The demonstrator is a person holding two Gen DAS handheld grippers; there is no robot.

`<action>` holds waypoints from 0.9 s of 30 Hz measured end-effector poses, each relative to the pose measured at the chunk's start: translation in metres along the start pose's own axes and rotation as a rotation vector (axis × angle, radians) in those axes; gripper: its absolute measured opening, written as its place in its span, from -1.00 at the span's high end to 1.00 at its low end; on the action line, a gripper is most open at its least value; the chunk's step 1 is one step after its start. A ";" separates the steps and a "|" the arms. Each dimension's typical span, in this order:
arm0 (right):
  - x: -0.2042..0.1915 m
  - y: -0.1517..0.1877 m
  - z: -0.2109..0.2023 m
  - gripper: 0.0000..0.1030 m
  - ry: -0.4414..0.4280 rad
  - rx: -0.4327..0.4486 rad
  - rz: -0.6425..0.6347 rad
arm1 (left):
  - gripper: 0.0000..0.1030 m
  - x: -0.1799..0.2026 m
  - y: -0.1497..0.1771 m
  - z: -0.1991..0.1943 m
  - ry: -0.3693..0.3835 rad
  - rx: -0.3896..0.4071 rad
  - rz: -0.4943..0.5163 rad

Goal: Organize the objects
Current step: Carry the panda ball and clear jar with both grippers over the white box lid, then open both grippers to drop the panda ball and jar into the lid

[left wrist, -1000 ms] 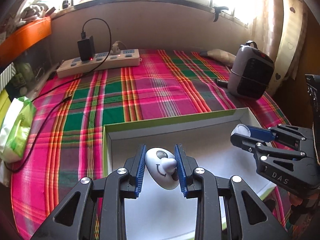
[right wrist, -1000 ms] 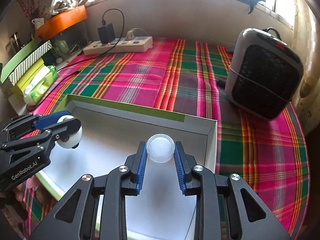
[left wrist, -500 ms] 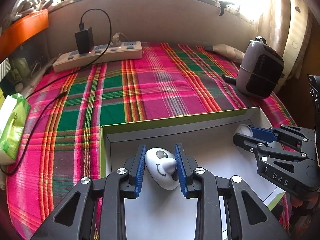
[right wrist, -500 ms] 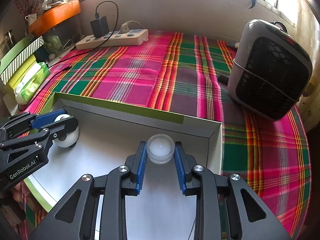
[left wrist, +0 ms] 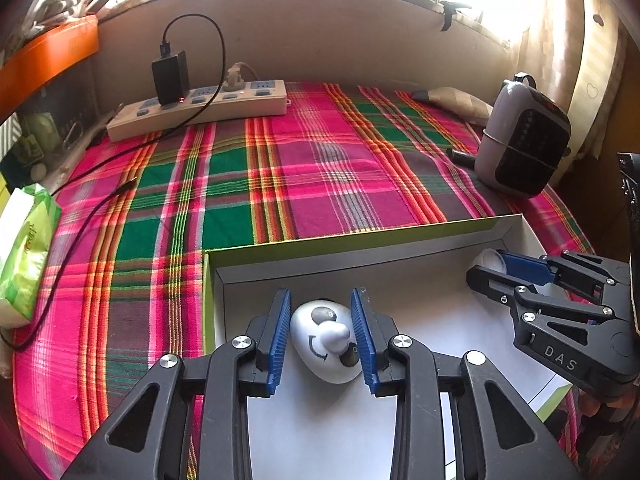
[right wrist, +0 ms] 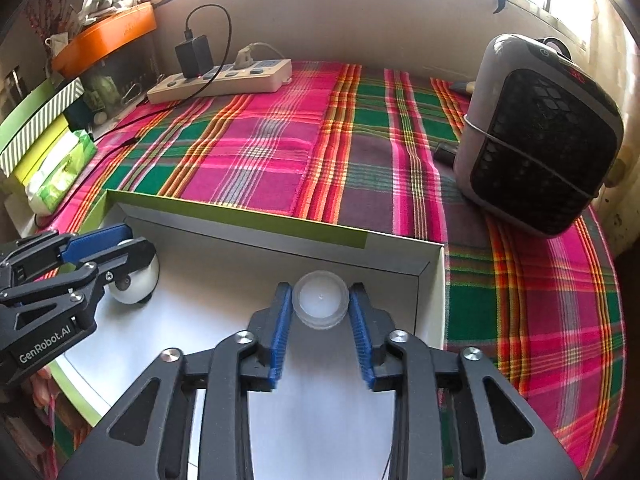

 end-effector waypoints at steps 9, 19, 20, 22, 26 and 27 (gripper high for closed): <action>-0.001 0.001 -0.010 0.12 -0.007 0.028 0.024 | 0.32 -0.001 -0.001 -0.014 0.012 0.028 -0.009; -0.008 0.008 -0.030 0.11 -0.007 0.062 0.030 | 0.32 -0.005 0.007 -0.042 0.014 0.063 -0.020; -0.009 0.010 -0.034 0.11 -0.008 0.068 0.030 | 0.32 -0.007 0.009 -0.046 0.012 0.068 -0.025; -0.011 0.014 -0.040 0.11 -0.007 0.079 0.030 | 0.32 -0.009 0.013 -0.053 0.013 0.074 -0.033; -0.015 0.021 -0.053 0.11 -0.009 0.096 0.032 | 0.31 -0.013 0.021 -0.065 0.014 0.089 -0.044; -0.016 0.023 -0.056 0.11 -0.009 0.103 0.029 | 0.31 -0.013 0.023 -0.068 0.010 0.092 -0.041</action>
Point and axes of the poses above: each gripper's, at about its wrist camera, not at the fingertips, and z roughly the way its jaws point, x to its right, y to its underside, the point moved 8 cm from there along z, roughly the way its jaws point, and after that the axes turned 9 degrees about -y, right-handed, at the moved point
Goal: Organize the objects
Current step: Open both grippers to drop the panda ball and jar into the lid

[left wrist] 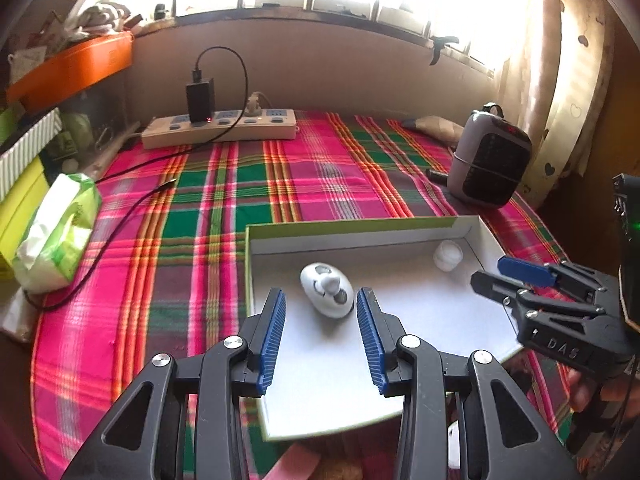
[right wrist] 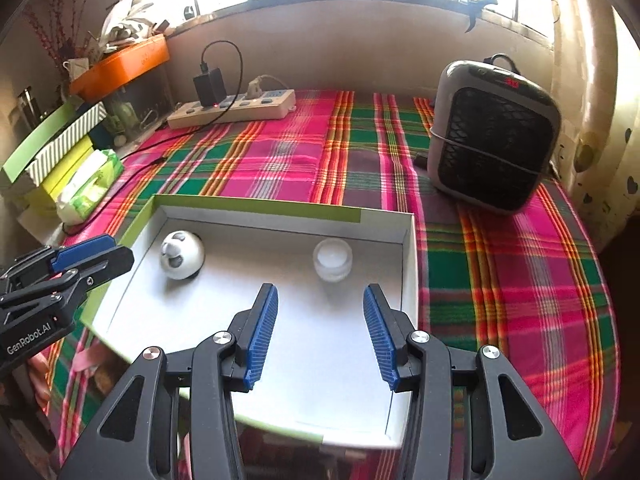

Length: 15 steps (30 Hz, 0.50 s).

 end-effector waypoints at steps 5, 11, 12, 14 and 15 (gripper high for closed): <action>-0.006 0.010 -0.020 0.11 0.004 0.043 -0.004 | 0.31 -0.004 0.013 -0.018 -0.008 0.013 0.002; -0.011 0.027 -0.042 0.11 0.011 0.073 -0.021 | 0.28 -0.017 0.030 -0.037 -0.022 0.029 -0.019; -0.011 0.029 -0.044 0.11 0.007 0.077 -0.015 | 0.27 -0.019 0.033 -0.039 -0.023 0.030 -0.024; -0.012 0.035 -0.050 0.10 -0.008 0.089 -0.002 | 0.26 -0.022 0.040 -0.043 -0.030 0.030 -0.022; -0.012 0.038 -0.052 0.11 -0.009 0.091 0.000 | 0.25 -0.024 0.044 -0.044 -0.036 0.026 -0.021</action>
Point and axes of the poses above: each gripper's, at about its wrist camera, not at the fingertips, and z roughly the way its jaws point, x to its right, y to its underside, the point moved 8 cm from there along z, roughly the way its jaws point, and after that the axes turned 9 degrees about -y, right-handed, at the moved point
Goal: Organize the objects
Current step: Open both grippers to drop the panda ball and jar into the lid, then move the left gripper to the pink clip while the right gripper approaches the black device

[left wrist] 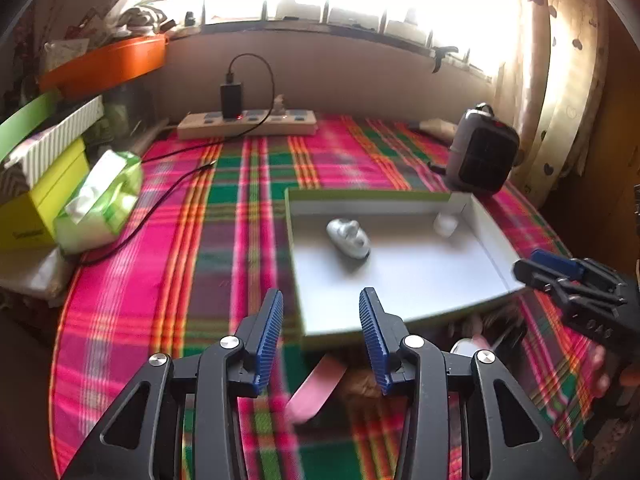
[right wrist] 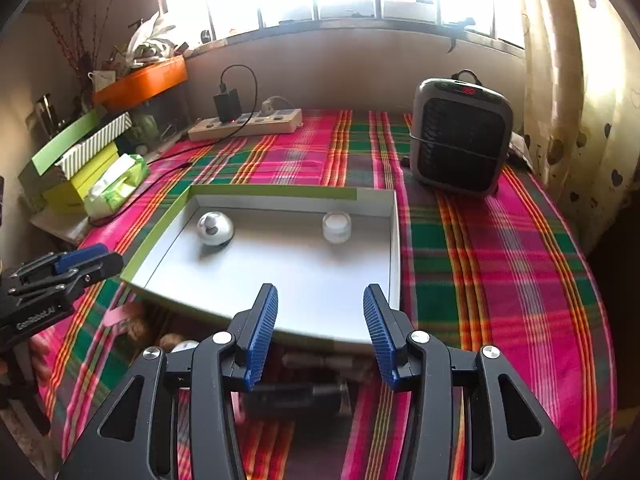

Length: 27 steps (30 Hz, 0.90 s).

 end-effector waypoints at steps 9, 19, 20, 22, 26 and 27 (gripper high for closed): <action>0.004 0.030 -0.014 0.10 0.012 -0.003 0.004 | 0.23 -0.016 0.028 -0.001 -0.010 -0.038 -0.034; 0.013 0.055 -0.016 0.10 0.012 -0.035 0.010 | 0.23 -0.023 0.051 0.003 -0.005 -0.072 -0.075; 0.014 0.057 -0.014 0.10 0.012 -0.042 0.014 | 0.23 -0.023 0.052 0.003 -0.004 -0.076 -0.078; 0.013 0.058 -0.013 0.10 0.002 -0.045 0.022 | 0.22 -0.023 0.054 0.004 0.003 -0.078 -0.081; 0.005 0.055 -0.008 0.10 -0.013 -0.043 0.001 | 0.22 -0.023 0.054 0.004 0.010 -0.078 -0.081; 0.004 0.054 -0.006 0.10 -0.016 -0.046 0.002 | 0.22 -0.024 0.055 0.005 0.015 -0.079 -0.084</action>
Point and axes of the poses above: each gripper's, at about its wrist camera, not at the fingertips, and z roughly the way its jaws point, x to its right, y to its underside, the point moved 8 cm from there along z, roughly the way its jaws point, and after that the axes turned 9 degrees about -y, right-handed, at the moved point
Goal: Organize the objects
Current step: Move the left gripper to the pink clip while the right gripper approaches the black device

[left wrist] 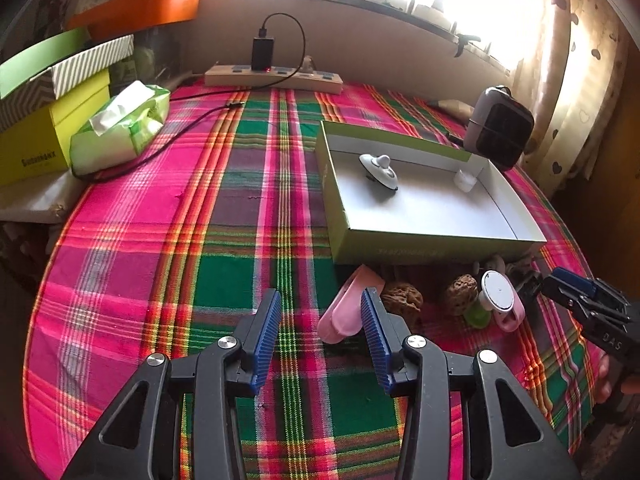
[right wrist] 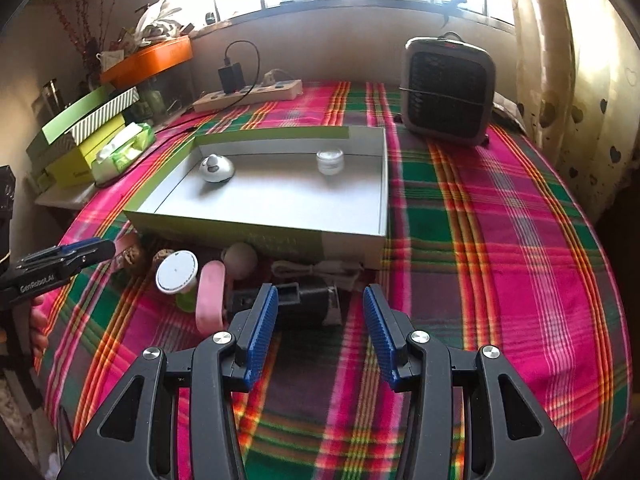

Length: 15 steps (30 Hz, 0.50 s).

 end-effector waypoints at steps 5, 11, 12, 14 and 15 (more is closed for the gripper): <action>-0.005 -0.001 0.007 0.10 -0.046 -0.020 -0.004 | 0.22 0.002 0.000 0.000 0.010 -0.006 0.004; -0.006 0.007 0.004 0.10 -0.077 -0.040 -0.003 | 0.22 0.006 -0.001 0.002 0.017 -0.012 0.016; -0.007 0.009 0.003 0.10 -0.080 -0.043 -0.004 | 0.22 0.007 -0.001 0.003 0.017 -0.012 0.018; -0.008 0.012 0.000 0.10 -0.089 -0.048 -0.004 | 0.22 0.007 -0.001 0.003 0.018 -0.012 0.018; -0.009 0.013 0.000 0.10 -0.097 -0.053 -0.004 | 0.22 0.007 0.000 0.003 0.018 -0.013 0.018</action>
Point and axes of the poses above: each gripper's, at about its wrist camera, not at the fingertips, and z roughly the way its jaws point, x to its right, y to its underside, the point moved 8 cm from there along z, roughly the way its jaws point, and after that the axes turned 9 degrees about -y, right-handed, at the moved point
